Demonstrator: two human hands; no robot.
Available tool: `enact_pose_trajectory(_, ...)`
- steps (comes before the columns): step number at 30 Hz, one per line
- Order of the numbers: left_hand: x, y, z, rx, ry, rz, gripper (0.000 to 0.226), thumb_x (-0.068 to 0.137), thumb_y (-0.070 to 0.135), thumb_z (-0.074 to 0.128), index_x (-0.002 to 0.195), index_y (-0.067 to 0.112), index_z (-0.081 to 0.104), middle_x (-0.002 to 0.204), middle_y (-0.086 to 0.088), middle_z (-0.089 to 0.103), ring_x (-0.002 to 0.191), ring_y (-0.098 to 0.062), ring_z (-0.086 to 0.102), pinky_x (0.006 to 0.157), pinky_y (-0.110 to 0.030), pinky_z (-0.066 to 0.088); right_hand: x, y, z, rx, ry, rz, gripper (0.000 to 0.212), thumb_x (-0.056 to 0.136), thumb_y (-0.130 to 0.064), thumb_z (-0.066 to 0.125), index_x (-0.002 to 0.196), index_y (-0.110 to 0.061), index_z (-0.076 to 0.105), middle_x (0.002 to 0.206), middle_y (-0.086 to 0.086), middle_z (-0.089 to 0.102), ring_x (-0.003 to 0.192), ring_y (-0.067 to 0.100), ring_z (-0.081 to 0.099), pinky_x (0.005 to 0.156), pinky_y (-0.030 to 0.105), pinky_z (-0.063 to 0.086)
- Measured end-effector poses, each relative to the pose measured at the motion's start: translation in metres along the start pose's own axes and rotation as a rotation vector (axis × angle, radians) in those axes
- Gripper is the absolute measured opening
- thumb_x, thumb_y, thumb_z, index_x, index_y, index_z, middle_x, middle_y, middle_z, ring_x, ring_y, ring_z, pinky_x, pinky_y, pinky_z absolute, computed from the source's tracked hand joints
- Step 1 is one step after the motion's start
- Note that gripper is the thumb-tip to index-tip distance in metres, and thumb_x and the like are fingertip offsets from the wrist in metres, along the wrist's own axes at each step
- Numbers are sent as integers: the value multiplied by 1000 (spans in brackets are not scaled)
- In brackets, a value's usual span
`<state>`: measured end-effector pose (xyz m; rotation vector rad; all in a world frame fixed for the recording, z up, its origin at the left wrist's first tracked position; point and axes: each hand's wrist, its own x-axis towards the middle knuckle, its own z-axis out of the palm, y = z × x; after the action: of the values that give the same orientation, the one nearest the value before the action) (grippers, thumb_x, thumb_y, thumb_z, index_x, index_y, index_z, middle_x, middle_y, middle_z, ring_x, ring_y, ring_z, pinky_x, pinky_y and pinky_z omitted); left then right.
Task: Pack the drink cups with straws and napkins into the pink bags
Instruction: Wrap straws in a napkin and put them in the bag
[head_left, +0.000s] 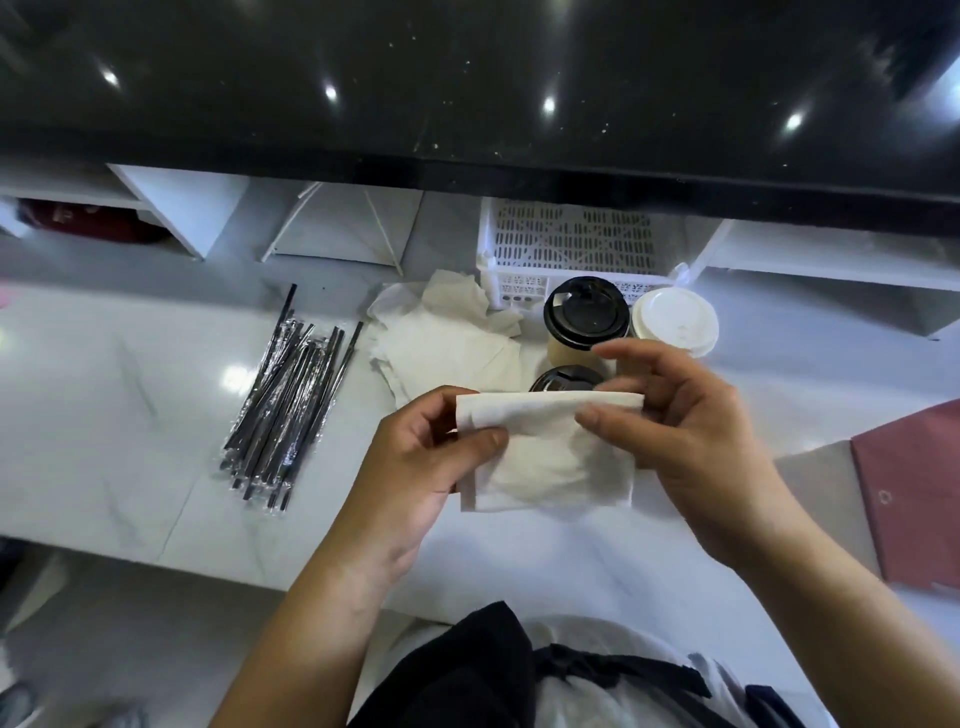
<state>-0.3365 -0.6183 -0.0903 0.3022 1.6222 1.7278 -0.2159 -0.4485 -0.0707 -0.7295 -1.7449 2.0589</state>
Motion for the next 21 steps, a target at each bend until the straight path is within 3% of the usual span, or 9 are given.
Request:
enact_pose_trajectory(3,-6,-2,-14,-54,53,-24,23,75,1,78,83,23,73,76,2,66,68,-9,61,52,-17,43,-7,4,7,128,-105,182,39,68,-7,74,107,-10,72,93,13,76,79,25,73,63,31,60)
enact_pose_trajectory(6,-12,-10,-31,-52,79,-47,17,73,11,75,85,24,74,78,-1,68,72,-13,63,54,-23,48,-12,14,17,113,-117,233,21,74,-6,71,94,-4,77,94,19,76,83,33,74,69,40,63)
enact_pose_trajectory(8,-17,-14,-41,-58,78,-71,18,74,12,76,90,19,74,83,-8,69,77,-19,66,62,-32,56,-13,20,25,16,-66,185,13,78,-3,71,89,-6,79,88,18,77,79,34,73,68,39,62)
enact_pose_trajectory(10,-21,-18,-52,-59,135,-90,20,77,8,79,96,12,72,82,-10,68,78,-23,65,67,-37,59,-12,25,30,-227,-40,37,14,83,-4,73,85,-16,80,82,14,75,77,36,70,70,44,58)
enact_pose_trajectory(12,-19,-24,-67,-21,273,-89,13,86,2,72,94,11,70,81,-8,70,79,-22,67,71,-37,59,-10,29,33,-462,-58,-121,22,86,-7,74,82,-28,79,76,1,74,71,24,66,66,36,52)
enact_pose_trajectory(14,-11,-33,-90,210,444,-48,18,90,1,67,92,18,71,85,-2,73,80,-14,67,76,-30,55,-11,32,36,-550,-80,-199,24,86,-8,73,83,-32,75,78,-14,72,66,8,64,60,19,48)
enact_pose_trajectory(16,2,-46,-117,596,549,-6,18,90,9,67,95,26,70,93,7,72,84,-8,66,75,-23,49,-13,35,40,-583,-107,-223,20,86,-10,73,86,-30,76,83,-16,71,68,7,64,61,15,46)
enact_pose_trajectory(18,18,-55,-137,948,582,14,18,88,18,67,104,28,70,100,7,70,92,-14,65,77,-27,49,-15,40,41,-616,-135,-233,18,86,-9,72,87,-27,76,83,-14,70,68,9,64,61,14,44)
enact_pose_trajectory(21,48,-63,-152,1251,573,15,30,87,20,66,117,22,68,114,-4,68,103,-28,64,80,-36,52,-18,42,40,-613,-138,-182,20,86,-8,73,83,-28,74,80,-13,70,68,10,64,59,13,44)
